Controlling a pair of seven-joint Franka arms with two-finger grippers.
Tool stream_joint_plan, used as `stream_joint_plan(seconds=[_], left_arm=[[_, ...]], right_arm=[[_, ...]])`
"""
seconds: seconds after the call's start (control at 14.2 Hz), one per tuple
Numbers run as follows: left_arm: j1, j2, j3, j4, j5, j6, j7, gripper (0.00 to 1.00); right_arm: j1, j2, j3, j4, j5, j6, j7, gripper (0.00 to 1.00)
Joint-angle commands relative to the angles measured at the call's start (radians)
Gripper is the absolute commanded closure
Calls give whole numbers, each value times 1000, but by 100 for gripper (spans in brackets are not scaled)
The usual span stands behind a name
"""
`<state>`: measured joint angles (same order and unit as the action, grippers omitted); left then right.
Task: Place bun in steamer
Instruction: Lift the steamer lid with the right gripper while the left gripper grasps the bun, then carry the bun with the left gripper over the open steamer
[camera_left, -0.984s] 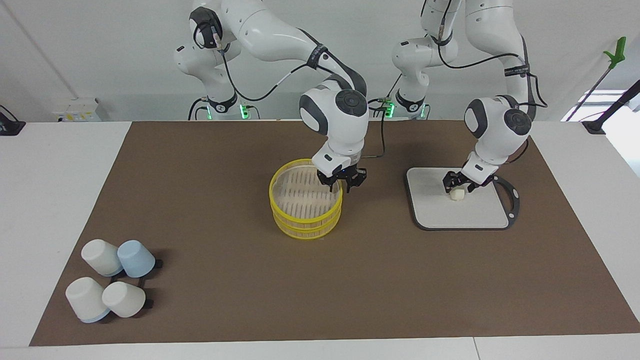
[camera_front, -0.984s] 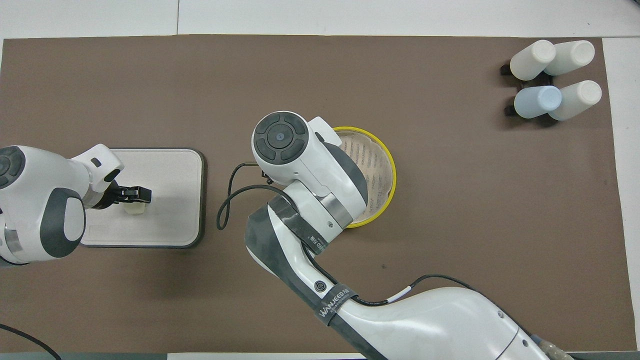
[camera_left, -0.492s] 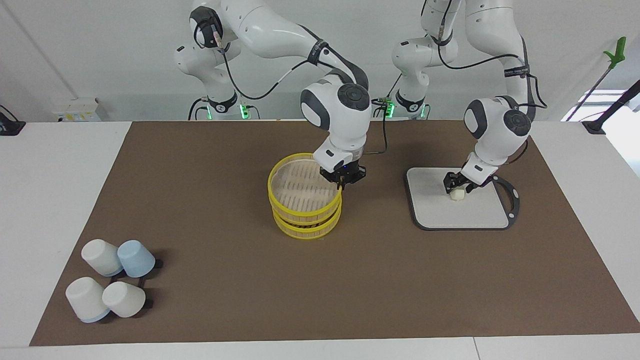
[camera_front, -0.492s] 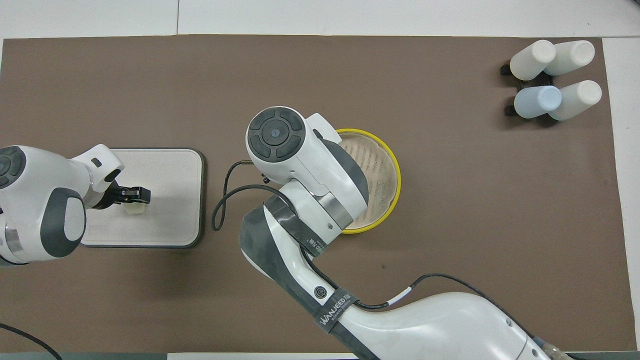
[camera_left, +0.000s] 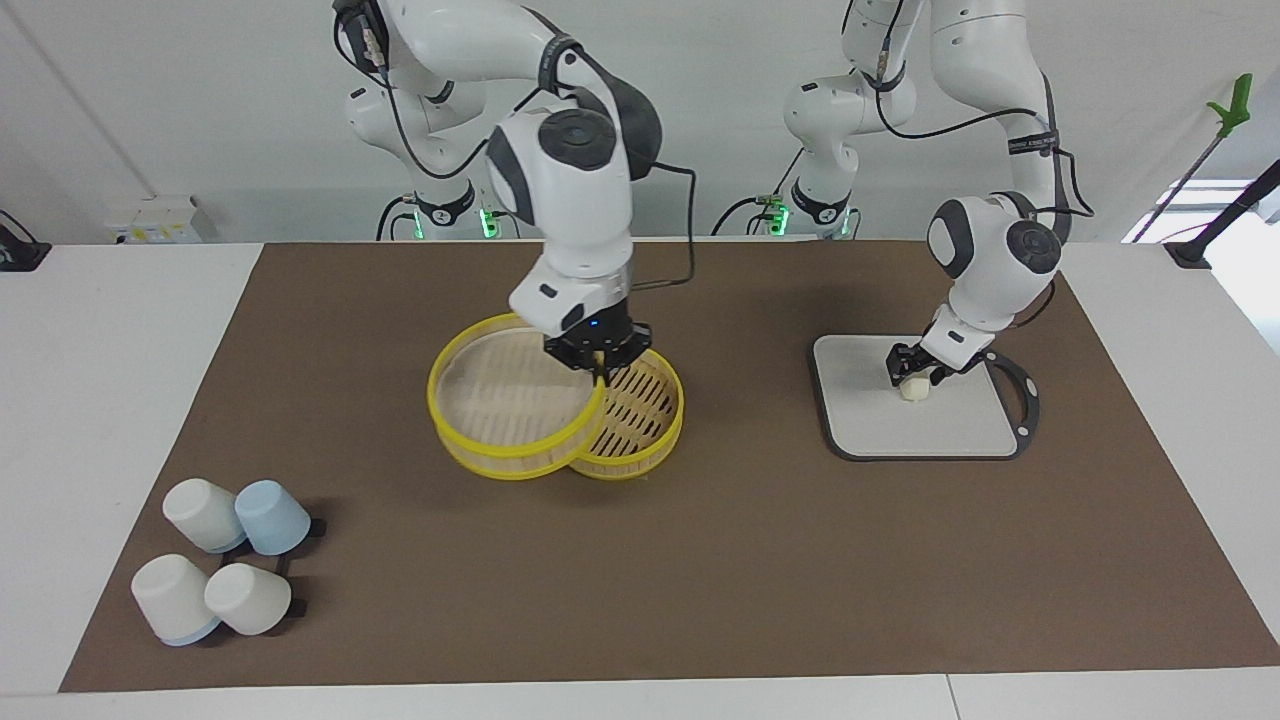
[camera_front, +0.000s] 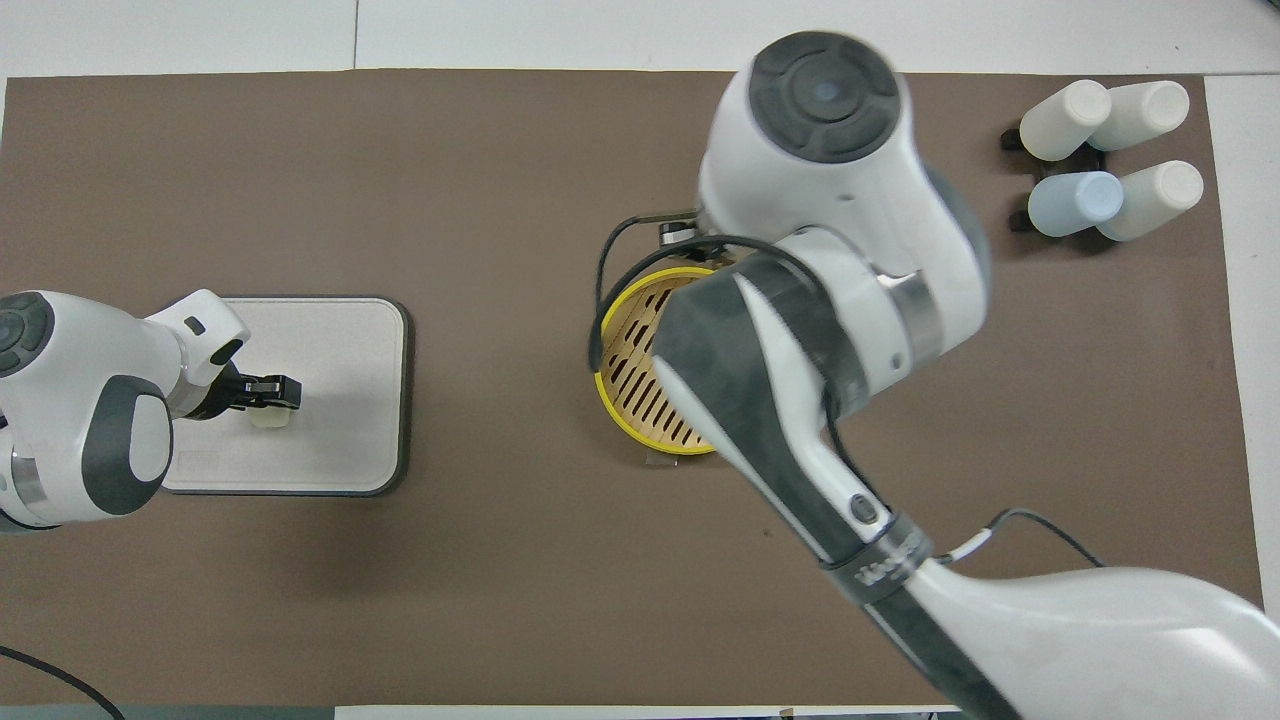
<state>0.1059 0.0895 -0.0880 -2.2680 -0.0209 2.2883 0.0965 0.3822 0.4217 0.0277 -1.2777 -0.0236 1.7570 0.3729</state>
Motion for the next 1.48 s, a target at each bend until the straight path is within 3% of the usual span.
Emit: stream_joint_plan(seconds=[0.0,0.21,0.49,0.7,0.84,1.12,1.41], left_arm=[[-5,-5,2,-2,15,-13,-1,53],[-6,1,1,39,15,-42,-12,60],[-63,62,-4,262,6,-232,-150,60],[-204,143,-4,518,-25,-442,-408,60],[-306,199,-4,663,-63,-512,-574,60],[-474,297,-6,862,-115,-556,-840,60],[-672,461,2,1016,-111,-534,-1012,60]], right_arm=[[-100,-11,12,-3,-9,-21,-148,100],[-181,-12,18,-3,8,-31,-201,100],[-224,-12,18,-3,16,-51,-255,100],[-232,-14,12,-3,33,-54,-259,100],[-253,-12,12,-3,33,-53,-282,100],[-256,-14,11,-6,33,-51,-293,100],[-272,-20,11,-17,31,-48,-296,100]])
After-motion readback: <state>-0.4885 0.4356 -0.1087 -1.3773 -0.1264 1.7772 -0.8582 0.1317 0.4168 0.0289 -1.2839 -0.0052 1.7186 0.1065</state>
